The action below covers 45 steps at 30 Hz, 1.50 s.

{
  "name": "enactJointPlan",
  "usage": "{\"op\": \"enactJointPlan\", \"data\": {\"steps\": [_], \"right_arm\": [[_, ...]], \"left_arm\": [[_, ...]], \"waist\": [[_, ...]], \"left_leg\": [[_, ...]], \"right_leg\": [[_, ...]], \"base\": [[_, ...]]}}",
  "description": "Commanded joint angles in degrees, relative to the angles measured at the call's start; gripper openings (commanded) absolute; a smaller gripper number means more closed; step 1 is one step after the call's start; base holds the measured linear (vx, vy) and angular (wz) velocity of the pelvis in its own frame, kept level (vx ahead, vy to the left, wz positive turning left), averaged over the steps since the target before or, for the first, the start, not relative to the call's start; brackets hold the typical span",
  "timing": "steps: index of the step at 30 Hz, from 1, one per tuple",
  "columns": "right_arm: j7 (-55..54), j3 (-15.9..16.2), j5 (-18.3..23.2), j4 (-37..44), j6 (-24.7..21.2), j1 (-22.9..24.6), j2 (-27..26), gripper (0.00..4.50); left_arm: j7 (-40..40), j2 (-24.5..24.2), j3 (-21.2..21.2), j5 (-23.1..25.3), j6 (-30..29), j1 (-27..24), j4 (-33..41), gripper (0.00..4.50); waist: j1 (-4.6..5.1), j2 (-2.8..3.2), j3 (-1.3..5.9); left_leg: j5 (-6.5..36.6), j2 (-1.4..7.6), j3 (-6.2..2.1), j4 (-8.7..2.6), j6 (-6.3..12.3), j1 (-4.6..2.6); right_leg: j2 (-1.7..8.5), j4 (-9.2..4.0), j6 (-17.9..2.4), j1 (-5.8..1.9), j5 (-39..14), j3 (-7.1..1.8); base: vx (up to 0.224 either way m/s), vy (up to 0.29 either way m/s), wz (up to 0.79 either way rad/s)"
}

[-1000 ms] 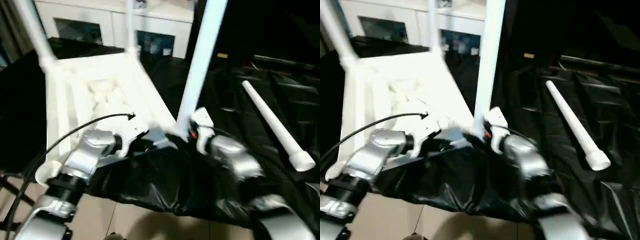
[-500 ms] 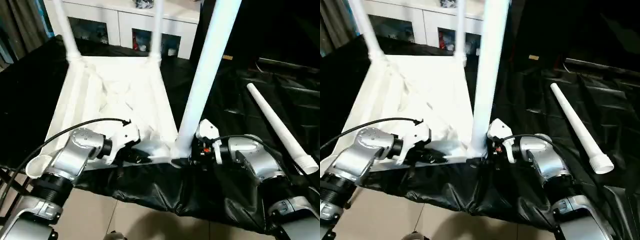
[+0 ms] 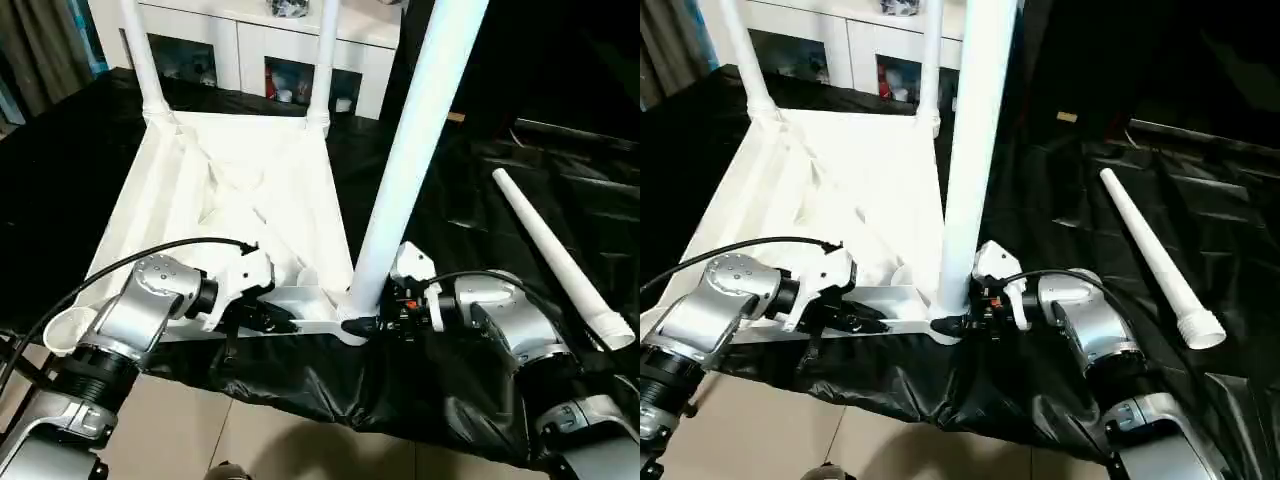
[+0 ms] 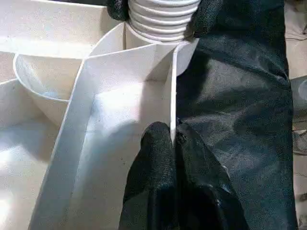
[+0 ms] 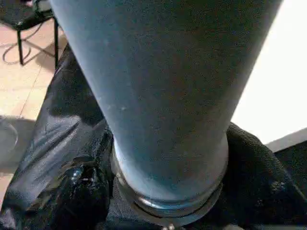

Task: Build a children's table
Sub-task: Rotate leg to tighten

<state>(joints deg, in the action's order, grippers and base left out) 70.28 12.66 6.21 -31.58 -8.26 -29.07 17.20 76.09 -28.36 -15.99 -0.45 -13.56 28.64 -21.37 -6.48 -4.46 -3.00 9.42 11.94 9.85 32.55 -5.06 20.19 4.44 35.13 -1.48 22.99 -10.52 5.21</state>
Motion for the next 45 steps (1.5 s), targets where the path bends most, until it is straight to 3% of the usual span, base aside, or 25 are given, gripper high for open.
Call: {"op": "enactJointPlan", "data": {"steps": [1,4,7,9,14,16,17,21,22,28,29,30,33,35,36,39,45], "right_arm": [[-4.82,0.77,0.84,0.01,-0.83,0.15,-4.54,2.75],[-15.13,-1.71,-0.97,-3.97,0.28,-1.0,-7.43,2.74],[-28.32,-4.63,-2.57,-9.24,0.64,-2.49,-11.42,2.73],[-34.14,-5.65,-2.92,-11.45,0.59,-3.2,-13.62,2.72],[-41.02,-7.0,-3.2,-13.0,0.61,-3.98,-16.77,2.72],[-44.42,-6.53,-5.14,-13.23,2.63,-4.2,-17.96,2.72],[-44.79,-6.65,-5.47,-13.52,3.34,-4.33,-18.04,3.28],[-40.41,-8.89,-2.05,-13.76,3.2,-5.23,-17.85,3.48],[-40.21,-8.82,-2.06,-13.72,3.26,-5.26,-17.75,3.77],[-28.94,-5.07,-1.54,-8.89,4.13,-3.7,-14.09,3.92],[-24.94,-3.71,-1.42,-7.15,4.68,-2.88,-12.59,3.92],[-20.95,-2.56,-1.03,-5.41,4.92,-2.14,-10.97,3.92],[-13.65,-1.67,0.14,-3.19,4.12,-1.41,-8.38,3.92],[-10.29,-1.08,0.5,-2.43,3.71,-1.28,-7.04,3.92],[-5.74,0.18,0.61,-1.28,3.28,-1.03,-5.1,3.92],[-2.27,1.82,0.21,-0.34,3.52,-0.79,-3.46,3.92],[4.11,4.9,-0.5,2.06,2.84,-0.21,-0.7,3.76]], "left_arm": [[-5.85,3.66,1.23,-1.33,-0.73,1.34,0.19,0.0],[-10.91,5.71,2.43,-0.49,-2.84,2.28,-0.72,0.0],[-17.25,9.23,2.9,0.9,-5.69,2.77,-0.52,0.0],[-20.07,11.74,2.46,1.48,-7.24,2.61,0.08,0.0],[-23.02,15.14,1.23,2.36,-8.19,1.87,0.82,0.0],[-24.42,16.62,0.58,2.27,-8.22,1.61,0.58,0.0],[-24.72,16.83,0.55,2.43,-8.09,1.75,0.26,0.0],[-24.22,16.24,0.75,2.43,-7.28,2.25,-0.17,0.0],[-24.08,16.16,0.77,2.38,-7.21,2.25,-0.12,0.0],[-18.9,13.86,1.05,0.18,-6.23,0.77,2.6,0.0],[-17.37,13.05,0.92,-0.28,-5.88,0.46,3.02,0.0],[-15.77,12.1,0.75,-0.62,-5.61,0.28,3.34,0.0],[-12.51,10.33,0.6,-1.21,-4.93,0.0,3.79,0.0],[-10.94,9.33,0.46,-1.36,-4.35,-0.07,3.84,0.0],[-8.38,7.8,0.2,-1.74,-3.92,-0.39,4.32,0.0],[-6.02,6.29,-0.2,-1.96,-3.36,-0.72,4.72,0.0],[-2.26,3.67,-0.96,-1.31,-1.52,-0.34,3.96,0.0]], "waist": [[0.08,0.52,3.49],[0.67,0.42,3.28],[1.62,0.41,3.21],[1.54,0.57,3.18],[1.53,0.69,3.42],[1.44,0.82,3.49],[1.38,0.86,3.66],[1.37,0.95,3.63],[1.37,0.95,3.63],[1.26,1.09,3.7],[1.12,0.87,3.77],[1.11,0.6,3.72],[0.88,0.79,3.66],[0.65,0.86,3.63],[0.71,0.01,3.54],[0.28,0.47,3.45],[0.22,0.02,3.45]], "left_leg": [[11.98,1.62,-0.1,-3.48,0.92,-0.25],[15.22,1.47,-0.41,-3.74,-1.34,-0.41],[16.43,1.41,-0.6,-3.79,-1.99,-0.32],[16.73,1.43,-0.45,-3.67,-1.71,-0.7],[15.45,1.35,-0.41,-3.68,-0.87,-0.37],[14.98,1.35,-0.32,-3.67,-0.68,-0.39],[13.87,1.27,-0.26,-3.6,-0.42,-0.24],[13.98,1.3,-0.2,-3.66,0.43,-0.25],[13.98,1.3,-0.2,-3.66,0.43,-0.25],[13.34,1.36,-0.2,-3.63,1.01,-0.15],[12.65,1.3,-0.11,-3.46,1.79,0.01],[12.26,1.33,-0.02,-3.46,2.05,0.01],[11.95,1.37,-0.01,-3.42,2.74,-0.08],[12.52,1.43,-0.05,-3.46,2.73,-0.21],[12.87,1.48,0.06,-3.44,2.95,-0.2],[13.3,1.58,-0.06,-3.51,2.72,-0.26],[12.92,1.6,-0.08,-3.55,2.06,-0.23]], "right_leg": [[3.98,-3.93,-10.33,-3.0,-12.13,-3.23],[4.27,-4.75,-8.24,-2.82,-20.11,-3.1],[4.33,-5.1,-7.07,-2.65,-23.36,-3.02],[4.32,-5.43,-6.89,-2.24,-23.63,-3.18],[4.04,-5.02,-7.09,-2.5,-20.06,-3.17],[4.0,-4.95,-7.08,-2.47,-18.85,-3.22],[3.92,-4.65,-7.51,-2.65,-16.44,-3.25],[3.9,-4.67,-7.75,-2.73,-15.72,-3.22],[3.9,-4.67,-7.75,-2.73,-15.72,-3.22],[3.87,-4.49,-8.48,-2.99,-13.57,-3.2],[3.86,-4.45,-8.5,-3.23,-12.65,-3.18],[3.82,-4.49,-8.5,-3.1,-12.46,-3.21],[3.86,-4.46,-8.95,-3.0,-12.68,-3.18],[3.86,-4.55,-9.09,-2.92,-13.7,-3.12],[3.78,-4.66,-8.96,-2.82,-14.45,-3.12],[4.01,-4.72,-8.42,-2.83,-16.42,-3.14],[3.98,-4.55,-8.5,-2.78,-16.24,-3.19]], "base": [[0.0,0.0,0.0],[0.0,0.0,0.0],[0.0,0.0,0.0],[0.0,0.0,0.0],[0.0,0.0,0.0],[0.0,0.0,0.0],[0.0,0.0,0.0],[0.0,0.0,0.0],[0.0,0.0,0.0],[0.0,0.0,0.0],[0.0,0.0,0.0],[0.0,0.0,0.0],[0.0,0.0,0.0],[0.0,0.0,0.0],[0.0,0.0,0.0],[0.0,0.0,0.0],[0.0,0.0,0.0]]}}
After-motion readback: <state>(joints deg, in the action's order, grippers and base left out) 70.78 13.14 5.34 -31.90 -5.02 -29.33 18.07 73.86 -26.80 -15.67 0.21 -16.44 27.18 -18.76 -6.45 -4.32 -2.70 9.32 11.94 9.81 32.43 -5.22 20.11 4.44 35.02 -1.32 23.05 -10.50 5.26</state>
